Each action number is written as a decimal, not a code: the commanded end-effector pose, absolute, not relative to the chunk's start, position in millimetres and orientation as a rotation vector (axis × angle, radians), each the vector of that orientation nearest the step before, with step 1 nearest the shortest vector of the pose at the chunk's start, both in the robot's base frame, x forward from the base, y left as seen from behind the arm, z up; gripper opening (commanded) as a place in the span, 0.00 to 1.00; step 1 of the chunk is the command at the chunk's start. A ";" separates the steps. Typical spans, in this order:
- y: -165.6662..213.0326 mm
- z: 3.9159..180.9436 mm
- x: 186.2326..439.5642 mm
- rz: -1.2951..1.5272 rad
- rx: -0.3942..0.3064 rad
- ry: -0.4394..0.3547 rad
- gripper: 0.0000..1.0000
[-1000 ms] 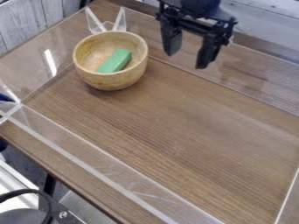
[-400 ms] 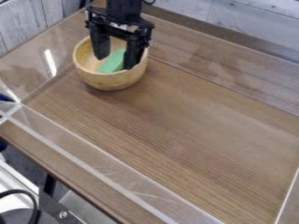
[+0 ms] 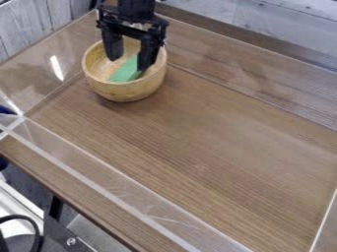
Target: Remove the green block from inside the brown bowl and put it on the table
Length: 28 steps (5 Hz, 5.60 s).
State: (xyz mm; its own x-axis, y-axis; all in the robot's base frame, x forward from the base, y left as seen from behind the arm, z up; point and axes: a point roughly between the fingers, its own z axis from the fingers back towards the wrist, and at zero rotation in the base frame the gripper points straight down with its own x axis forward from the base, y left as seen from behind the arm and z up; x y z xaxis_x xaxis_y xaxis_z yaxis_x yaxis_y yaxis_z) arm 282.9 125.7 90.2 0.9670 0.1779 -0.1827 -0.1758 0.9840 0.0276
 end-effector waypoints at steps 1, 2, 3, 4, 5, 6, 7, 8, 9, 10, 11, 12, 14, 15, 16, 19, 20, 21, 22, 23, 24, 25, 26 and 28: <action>142.5 100.3 301.2 0.216 0.029 0.082 1.00; 143.6 97.8 304.9 0.227 0.037 0.047 1.00; 144.4 94.1 309.3 0.238 0.046 0.019 1.00; 153.3 86.5 312.9 0.234 0.037 0.009 1.00; 164.0 79.3 316.9 0.229 0.025 -0.004 1.00; 166.9 72.1 317.4 0.232 0.034 -0.023 1.00; 166.4 66.3 317.7 0.228 0.039 -0.043 1.00; 165.8 58.4 322.1 0.209 0.038 -0.028 0.00; 165.9 54.5 326.1 0.193 0.035 -0.019 0.00; 165.2 49.4 329.1 0.176 0.034 -0.004 1.00; 167.5 48.9 328.5 0.219 0.013 -0.008 1.00; 169.3 49.6 327.8 0.259 -0.011 -0.015 1.00; 175.1 53.5 324.1 0.302 -0.037 0.023 1.00; 177.3 48.3 326.0 0.323 -0.025 0.023 0.00; 176.8 56.0 322.0 0.323 -0.049 0.002 0.00; 181.0 148.6 315.8 0.371 -0.106 -0.147 0.00; 165.3 178.4 304.4 0.367 -0.117 -0.178 0.00; 115.1 173.7 291.8 0.219 -0.123 -0.154 0.00; 64.9 168.0 280.2 0.072 -0.131 -0.125 0.00; 22.8 151.7 268.2 -0.060 -0.164 -0.081 0.00; -15.2 133.4 258.0 -0.156 -0.193 -0.043 0.00; -53.5 115.3 248.0 -0.207 -0.194 -0.055 0.00; -70.3 96.8 242.7 -0.226 -0.193 -0.051 0.00; -67.0 88.3 250.4 -0.222 -0.170 -0.051 0.00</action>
State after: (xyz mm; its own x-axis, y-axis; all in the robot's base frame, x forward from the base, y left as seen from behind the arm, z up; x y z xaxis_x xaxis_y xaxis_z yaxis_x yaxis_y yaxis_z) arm 241.7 -66.2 77.1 0.9766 -0.2141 0.0196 0.2143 0.9624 -0.1670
